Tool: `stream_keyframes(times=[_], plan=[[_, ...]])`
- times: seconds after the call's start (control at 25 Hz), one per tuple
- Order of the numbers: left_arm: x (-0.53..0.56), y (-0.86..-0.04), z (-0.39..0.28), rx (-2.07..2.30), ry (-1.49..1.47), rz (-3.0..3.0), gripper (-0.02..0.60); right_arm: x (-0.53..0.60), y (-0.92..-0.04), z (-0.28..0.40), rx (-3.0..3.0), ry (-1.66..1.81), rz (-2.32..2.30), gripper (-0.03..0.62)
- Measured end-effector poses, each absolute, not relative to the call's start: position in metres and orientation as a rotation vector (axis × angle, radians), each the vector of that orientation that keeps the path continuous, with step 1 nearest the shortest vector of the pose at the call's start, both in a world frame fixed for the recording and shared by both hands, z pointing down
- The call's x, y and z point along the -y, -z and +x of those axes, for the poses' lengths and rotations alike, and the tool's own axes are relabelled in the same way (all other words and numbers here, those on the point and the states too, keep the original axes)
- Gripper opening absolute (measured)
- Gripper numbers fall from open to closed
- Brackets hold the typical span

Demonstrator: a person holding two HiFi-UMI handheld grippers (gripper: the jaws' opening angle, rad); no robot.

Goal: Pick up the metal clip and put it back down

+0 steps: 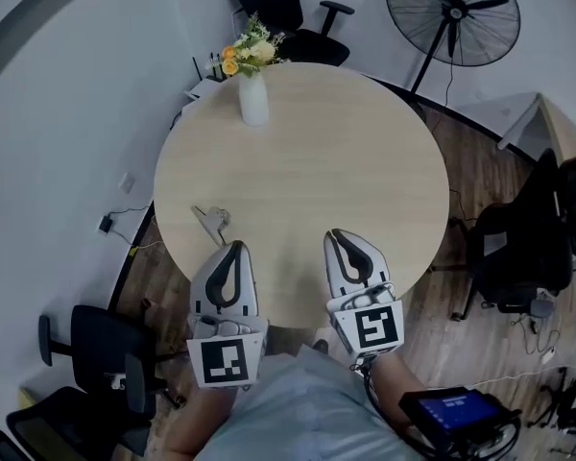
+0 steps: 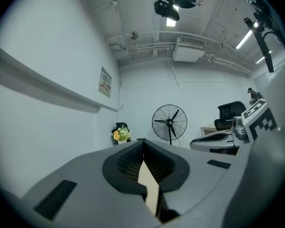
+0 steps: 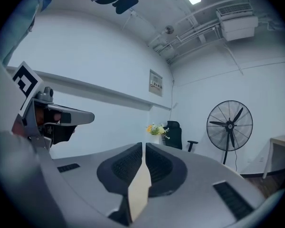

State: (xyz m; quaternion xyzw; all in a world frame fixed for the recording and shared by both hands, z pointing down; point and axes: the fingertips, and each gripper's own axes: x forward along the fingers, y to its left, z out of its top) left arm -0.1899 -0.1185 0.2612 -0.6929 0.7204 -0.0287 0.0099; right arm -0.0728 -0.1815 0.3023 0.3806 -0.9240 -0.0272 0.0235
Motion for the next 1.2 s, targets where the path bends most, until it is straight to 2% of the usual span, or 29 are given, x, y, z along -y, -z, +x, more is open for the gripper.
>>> stream_keyframes(times=[0.44,1.2], plan=[[0.121,-0.245,-0.156,-2.174,0.065,-2.157,0.019,0.18,-0.286,-0.034,2.872,0.125,1.276,0.049],[0.123,-0.247,-0.156,-2.165,0.083,-2.166,0.02,0.182,-0.292,-0.038,2.895,0.093,1.263,0.049]])
